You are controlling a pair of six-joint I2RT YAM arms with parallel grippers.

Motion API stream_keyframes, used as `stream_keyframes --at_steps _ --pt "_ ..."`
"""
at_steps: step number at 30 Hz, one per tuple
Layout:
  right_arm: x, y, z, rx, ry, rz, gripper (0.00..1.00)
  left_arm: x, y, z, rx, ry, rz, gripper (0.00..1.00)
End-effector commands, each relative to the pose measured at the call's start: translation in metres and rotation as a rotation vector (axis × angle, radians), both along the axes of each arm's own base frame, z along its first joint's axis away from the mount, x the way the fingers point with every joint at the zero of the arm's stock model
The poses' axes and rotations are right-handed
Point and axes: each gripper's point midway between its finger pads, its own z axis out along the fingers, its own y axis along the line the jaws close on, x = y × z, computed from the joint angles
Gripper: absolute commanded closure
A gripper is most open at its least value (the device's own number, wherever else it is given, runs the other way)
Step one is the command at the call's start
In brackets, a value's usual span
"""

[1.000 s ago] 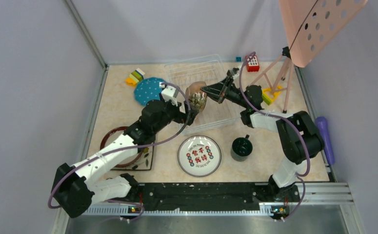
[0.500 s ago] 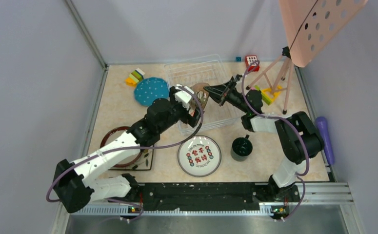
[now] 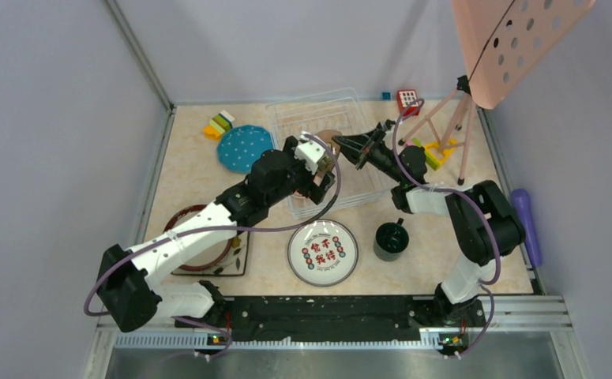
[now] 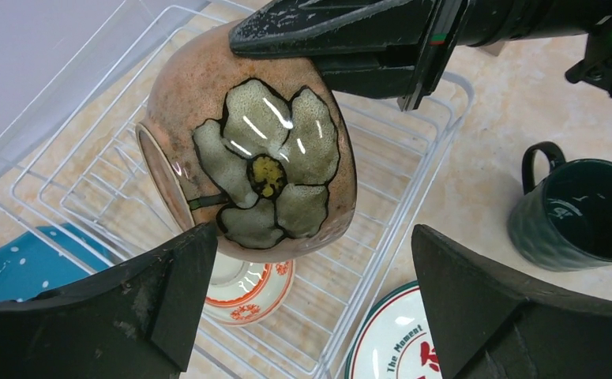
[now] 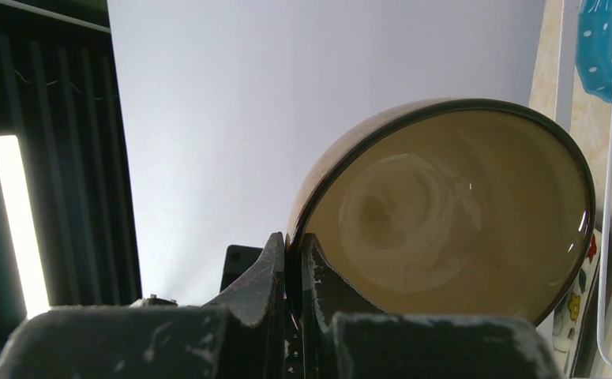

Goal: Load the mixed dishes into the dish rack

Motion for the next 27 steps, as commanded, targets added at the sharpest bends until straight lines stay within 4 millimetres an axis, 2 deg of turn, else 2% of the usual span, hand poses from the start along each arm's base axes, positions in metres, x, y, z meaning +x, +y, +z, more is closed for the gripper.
stream_keyframes --at_steps 1,11,24,27 --pt "-0.027 -0.008 0.069 0.133 -0.198 0.018 1.00 0.013 0.002 0.016 0.005 -0.066 0.044 0.02" --pt "-0.026 -0.005 0.069 0.134 -0.194 0.021 1.00 0.026 0.015 0.018 0.021 -0.135 0.134 0.02" --pt "-0.027 0.003 0.072 0.125 -0.193 0.035 1.00 0.010 -0.006 0.003 -0.003 -0.061 0.009 0.02" --pt "-0.029 0.004 0.074 0.129 -0.196 0.040 1.00 0.015 -0.003 -0.003 0.013 -0.057 0.035 0.02"
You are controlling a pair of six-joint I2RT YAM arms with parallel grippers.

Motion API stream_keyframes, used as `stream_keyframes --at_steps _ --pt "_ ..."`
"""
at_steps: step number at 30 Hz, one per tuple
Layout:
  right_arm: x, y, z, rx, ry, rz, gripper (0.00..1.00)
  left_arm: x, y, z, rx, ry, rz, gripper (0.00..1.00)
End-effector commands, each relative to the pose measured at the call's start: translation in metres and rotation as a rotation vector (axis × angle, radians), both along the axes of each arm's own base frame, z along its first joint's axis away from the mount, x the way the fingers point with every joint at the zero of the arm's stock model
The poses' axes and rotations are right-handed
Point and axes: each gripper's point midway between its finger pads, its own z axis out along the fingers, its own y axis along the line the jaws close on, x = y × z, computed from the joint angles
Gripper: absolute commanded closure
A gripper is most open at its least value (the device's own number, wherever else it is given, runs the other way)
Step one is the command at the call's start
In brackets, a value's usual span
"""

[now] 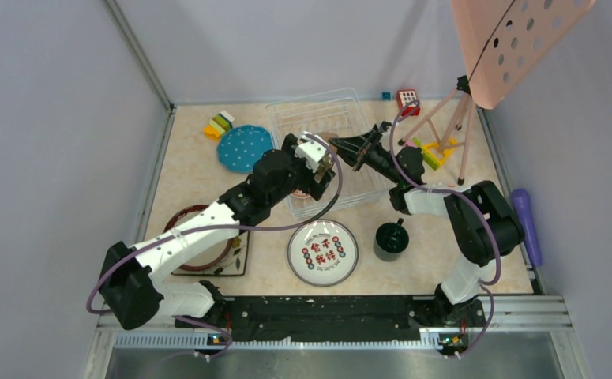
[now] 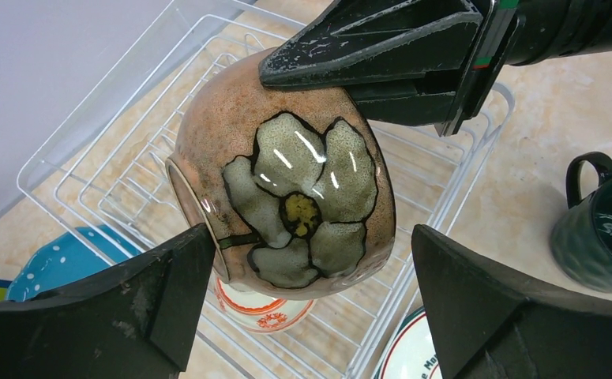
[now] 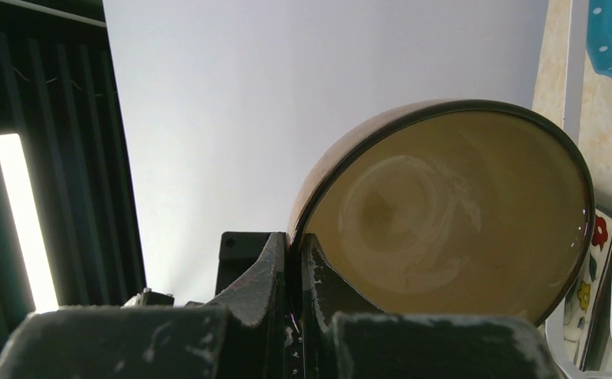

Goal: Load the mixed dishes into the dish rack

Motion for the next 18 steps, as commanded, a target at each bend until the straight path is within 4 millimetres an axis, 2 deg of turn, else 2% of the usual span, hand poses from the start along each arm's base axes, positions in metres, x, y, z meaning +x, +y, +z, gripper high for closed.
stream_keyframes --at_steps 1,6,10,13,16,18 --pt "-0.023 -0.005 0.076 0.129 -0.213 0.011 1.00 0.004 -0.006 -0.003 -0.008 0.000 0.000 0.02" --pt "-0.024 -0.004 0.078 0.132 -0.213 0.009 1.00 0.021 0.004 -0.012 0.056 -0.027 0.089 0.10" --pt "-0.024 -0.003 0.076 0.126 -0.212 0.010 1.00 0.024 0.004 -0.019 0.083 -0.034 0.093 0.15" --pt "-0.020 -0.001 0.062 0.107 -0.195 0.008 1.00 0.023 -0.002 -0.023 0.087 -0.034 0.058 0.35" --pt "-0.014 0.000 0.040 0.114 -0.163 0.009 1.00 0.021 -0.009 -0.032 0.105 -0.021 0.018 0.56" --pt "-0.011 -0.001 0.028 0.124 -0.151 0.006 1.00 0.022 -0.011 -0.039 0.124 -0.011 0.007 0.66"
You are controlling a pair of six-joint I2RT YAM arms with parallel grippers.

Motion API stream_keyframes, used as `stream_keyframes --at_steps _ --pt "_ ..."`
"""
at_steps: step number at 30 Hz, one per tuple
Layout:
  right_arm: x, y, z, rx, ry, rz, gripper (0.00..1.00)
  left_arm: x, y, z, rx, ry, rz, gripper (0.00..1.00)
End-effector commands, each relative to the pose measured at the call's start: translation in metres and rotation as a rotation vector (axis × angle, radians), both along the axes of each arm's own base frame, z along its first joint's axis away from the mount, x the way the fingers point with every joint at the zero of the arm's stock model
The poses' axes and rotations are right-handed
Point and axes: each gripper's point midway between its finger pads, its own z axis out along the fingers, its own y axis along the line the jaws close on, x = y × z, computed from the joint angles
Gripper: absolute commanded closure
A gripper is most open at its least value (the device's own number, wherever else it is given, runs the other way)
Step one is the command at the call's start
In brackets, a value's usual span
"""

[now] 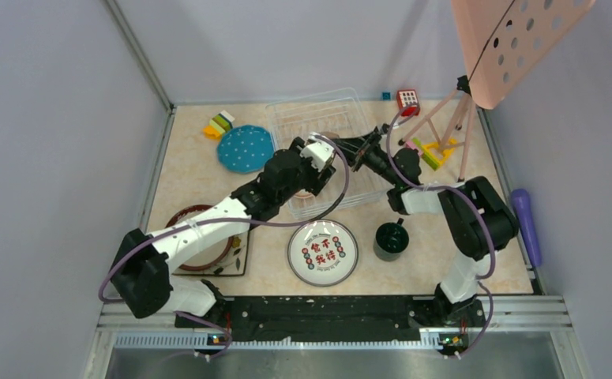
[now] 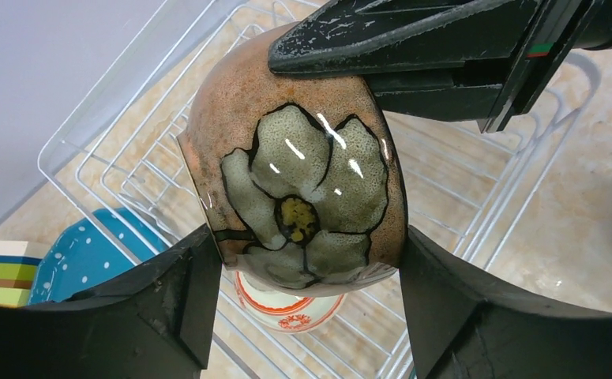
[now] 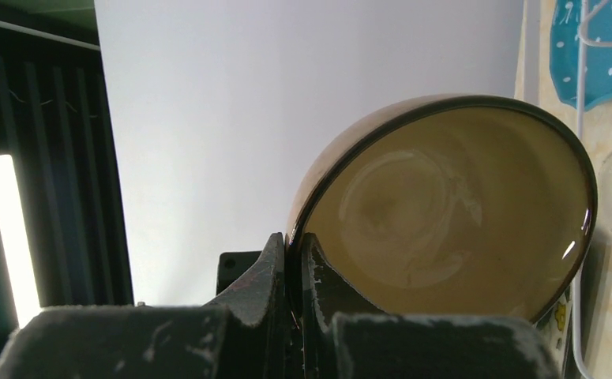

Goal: Load the mixed dishes into the dish rack

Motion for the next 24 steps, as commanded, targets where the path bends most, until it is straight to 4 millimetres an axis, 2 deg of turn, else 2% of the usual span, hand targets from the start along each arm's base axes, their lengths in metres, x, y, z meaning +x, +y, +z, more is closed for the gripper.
stream_keyframes --at_steps 1,3,5,7,9,10,12,13,16,19,24 --pt "-0.021 0.000 0.035 0.136 -0.158 0.054 1.00 0.001 -0.013 -0.017 0.058 0.009 -0.067 0.72" --pt "-0.017 -0.001 0.023 0.128 -0.138 0.043 1.00 0.003 -0.013 -0.025 0.088 0.019 -0.066 0.90" --pt "-0.014 -0.001 0.014 0.120 -0.127 0.035 1.00 0.006 -0.012 -0.032 0.113 0.030 -0.059 1.00" --pt "-0.011 -0.001 0.008 0.110 -0.120 0.027 1.00 0.008 -0.012 -0.038 0.131 0.043 -0.053 1.00" --pt "-0.009 -0.003 0.000 0.094 -0.106 0.018 0.94 0.009 -0.014 -0.046 0.145 0.052 -0.055 1.00" --pt "-0.008 -0.004 -0.004 0.082 -0.098 0.012 0.89 0.010 -0.015 -0.050 0.150 0.059 -0.059 1.00" --pt "-0.006 -0.009 -0.013 0.051 -0.085 -0.017 0.70 0.011 -0.018 -0.054 0.155 0.068 -0.064 1.00" --pt "-0.005 -0.013 -0.018 0.027 -0.076 -0.042 0.63 0.011 -0.019 -0.056 0.158 0.072 -0.071 1.00" --pt "-0.001 -0.023 -0.028 -0.064 -0.058 -0.095 0.53 0.011 -0.023 -0.058 0.159 0.080 -0.082 1.00" --pt "0.000 -0.032 -0.030 -0.133 -0.051 -0.128 0.47 0.012 -0.025 -0.057 0.159 0.083 -0.090 1.00" --pt "0.001 -0.048 -0.033 -0.281 -0.029 -0.190 0.22 0.009 -0.028 -0.057 0.166 0.090 -0.115 1.00"
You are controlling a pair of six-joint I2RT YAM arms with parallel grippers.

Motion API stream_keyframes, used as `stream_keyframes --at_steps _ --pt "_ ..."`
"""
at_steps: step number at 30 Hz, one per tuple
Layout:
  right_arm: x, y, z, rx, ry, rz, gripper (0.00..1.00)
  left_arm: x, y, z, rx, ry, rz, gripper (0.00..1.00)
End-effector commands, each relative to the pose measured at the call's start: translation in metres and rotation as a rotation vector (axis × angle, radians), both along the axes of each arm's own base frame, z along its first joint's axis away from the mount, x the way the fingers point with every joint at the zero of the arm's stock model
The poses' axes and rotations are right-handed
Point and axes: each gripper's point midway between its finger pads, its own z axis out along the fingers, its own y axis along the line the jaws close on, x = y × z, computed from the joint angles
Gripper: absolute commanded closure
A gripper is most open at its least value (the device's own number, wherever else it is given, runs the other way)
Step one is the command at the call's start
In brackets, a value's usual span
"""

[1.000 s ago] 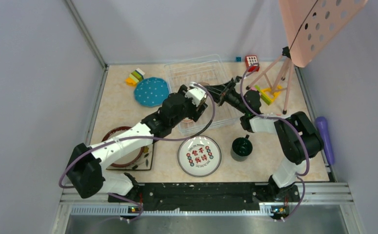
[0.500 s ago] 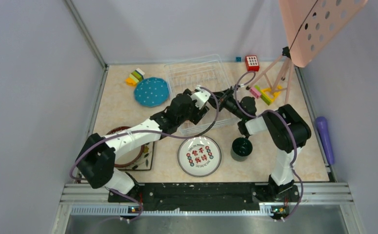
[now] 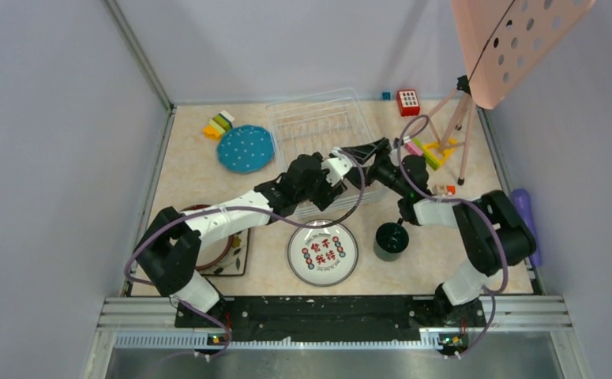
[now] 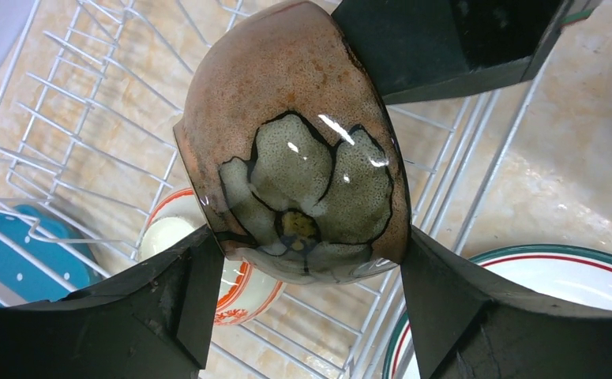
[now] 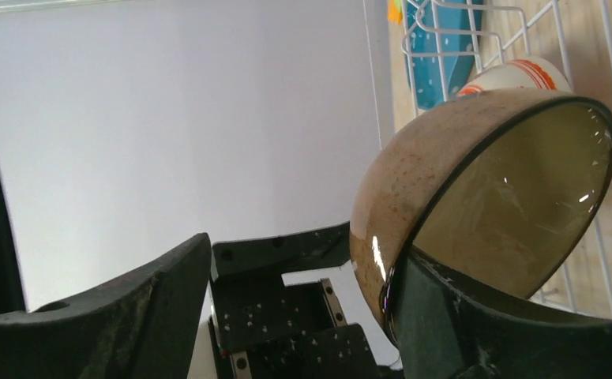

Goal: Load the mixed dishes into the dish rack

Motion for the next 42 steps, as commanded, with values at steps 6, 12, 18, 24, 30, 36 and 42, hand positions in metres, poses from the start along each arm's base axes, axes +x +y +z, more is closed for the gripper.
stream_keyframes --at_steps 6,12,18,24,30,36,42 --pt "0.007 -0.056 0.035 -0.269 -0.066 -0.200 0.16 0.009 -0.009 0.022 -0.003 -0.046 -0.030 1.00" --pt "0.005 -0.081 0.035 -0.413 -0.027 -0.248 0.11 0.011 -0.011 0.019 0.031 -0.043 -0.030 1.00" --pt "-0.002 -0.094 0.042 -0.442 -0.075 -0.257 0.13 0.018 -0.011 0.017 0.149 -0.120 -0.002 1.00" --pt "-0.007 -0.116 0.043 -0.437 -0.078 -0.312 0.14 0.022 -0.028 0.027 0.200 -0.177 0.010 1.00" --pt "-0.017 -0.154 0.055 -0.497 -0.088 -0.436 0.14 0.029 -0.049 0.031 0.278 -0.247 0.008 1.00" --pt "-0.032 -0.182 0.076 -0.485 -0.131 -0.479 0.15 0.046 -0.050 0.019 0.393 -0.281 0.035 1.00" --pt "-0.044 -0.188 0.091 -0.489 -0.180 -0.486 0.15 0.052 -0.059 -0.002 0.462 -0.212 0.016 1.00"
